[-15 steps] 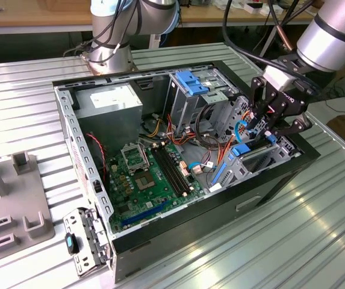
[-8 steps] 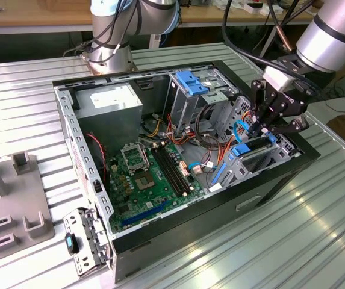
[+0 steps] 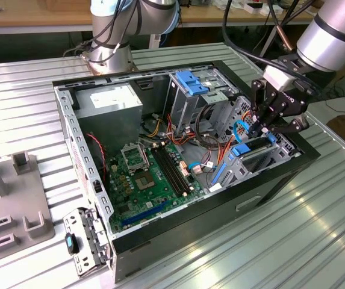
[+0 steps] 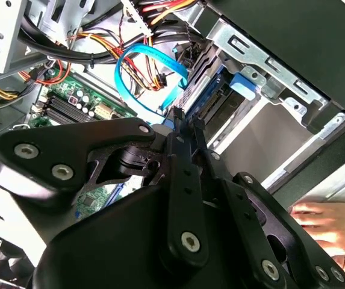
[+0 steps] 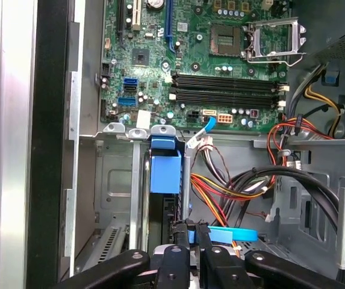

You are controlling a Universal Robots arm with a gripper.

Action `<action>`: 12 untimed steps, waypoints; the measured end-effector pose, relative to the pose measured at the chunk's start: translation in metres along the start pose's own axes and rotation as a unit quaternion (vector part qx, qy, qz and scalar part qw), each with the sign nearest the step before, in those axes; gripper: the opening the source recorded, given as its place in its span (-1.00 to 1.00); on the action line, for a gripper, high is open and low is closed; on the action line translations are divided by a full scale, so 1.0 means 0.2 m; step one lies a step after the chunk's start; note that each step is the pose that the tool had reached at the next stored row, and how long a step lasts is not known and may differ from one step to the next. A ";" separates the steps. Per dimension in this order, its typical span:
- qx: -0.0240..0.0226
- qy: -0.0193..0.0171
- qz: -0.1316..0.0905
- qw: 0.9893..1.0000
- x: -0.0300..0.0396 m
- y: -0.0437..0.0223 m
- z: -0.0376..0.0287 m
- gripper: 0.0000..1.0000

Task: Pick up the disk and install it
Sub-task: 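Insert the first disk wire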

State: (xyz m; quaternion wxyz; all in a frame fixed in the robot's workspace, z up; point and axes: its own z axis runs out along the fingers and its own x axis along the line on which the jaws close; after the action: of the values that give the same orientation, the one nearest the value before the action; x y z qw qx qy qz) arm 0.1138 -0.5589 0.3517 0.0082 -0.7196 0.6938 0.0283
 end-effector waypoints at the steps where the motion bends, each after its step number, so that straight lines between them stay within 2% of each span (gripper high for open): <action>1: 0.000 0.000 0.000 1.000 0.004 0.000 -0.001 -0.67; 5: 0.000 0.000 0.001 1.000 0.044 -0.004 0.000 -0.67; 12: 0.000 0.001 0.003 1.000 0.063 -0.004 0.007 -0.67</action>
State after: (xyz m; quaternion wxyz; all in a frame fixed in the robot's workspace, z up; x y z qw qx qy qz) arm 0.1150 -0.5713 0.3497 0.0069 -0.7175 0.6960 0.0276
